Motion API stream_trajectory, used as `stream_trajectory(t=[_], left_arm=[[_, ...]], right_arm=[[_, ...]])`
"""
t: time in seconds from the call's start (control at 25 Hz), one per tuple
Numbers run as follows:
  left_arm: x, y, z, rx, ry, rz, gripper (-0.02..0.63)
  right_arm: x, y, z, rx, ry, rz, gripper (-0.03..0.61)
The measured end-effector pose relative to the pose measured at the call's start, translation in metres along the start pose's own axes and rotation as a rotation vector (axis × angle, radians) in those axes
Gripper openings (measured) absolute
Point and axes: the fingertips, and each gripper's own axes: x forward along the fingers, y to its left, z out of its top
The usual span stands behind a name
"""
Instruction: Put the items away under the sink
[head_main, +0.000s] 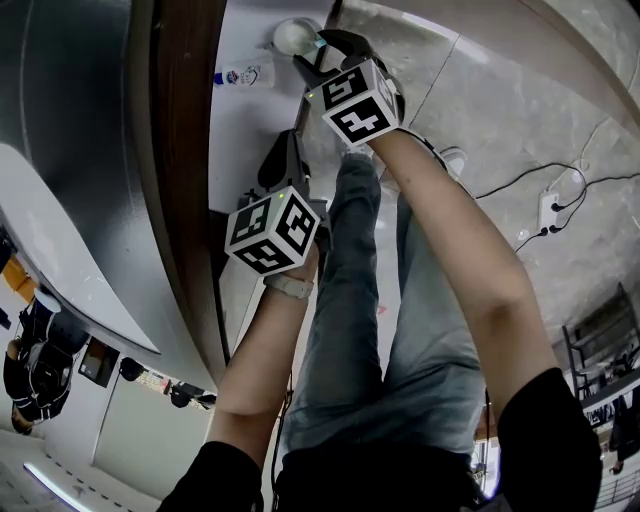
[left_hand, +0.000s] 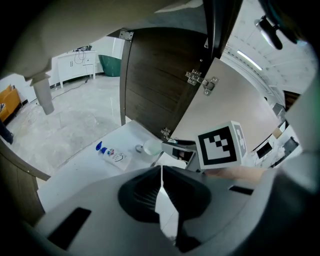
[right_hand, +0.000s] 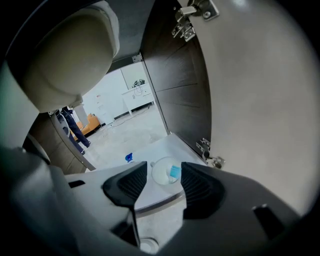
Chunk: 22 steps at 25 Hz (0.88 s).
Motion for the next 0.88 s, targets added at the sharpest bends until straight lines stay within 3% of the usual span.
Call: stream_trajectory(t=[0.36,0.6,0.88], left_arm=[[-0.020,-0.037,0.020,0.043,-0.030,-0.020,0.029],[-0.038,-0.071,0.033,0.092,-0.056,-0.076,0.029],[-0.088,-0.127,0.058,0.211,-0.110,-0.152,0.029]], right_arm=[[-0.076,-0.012,0.020,0.050,-0.050,-0.023,0.206],[-0.139,-0.012,0.040,0.068,-0.100,-0.049,0.205],[-0.233,-0.006,0.077,0.108,-0.186,-0.085,0.111]])
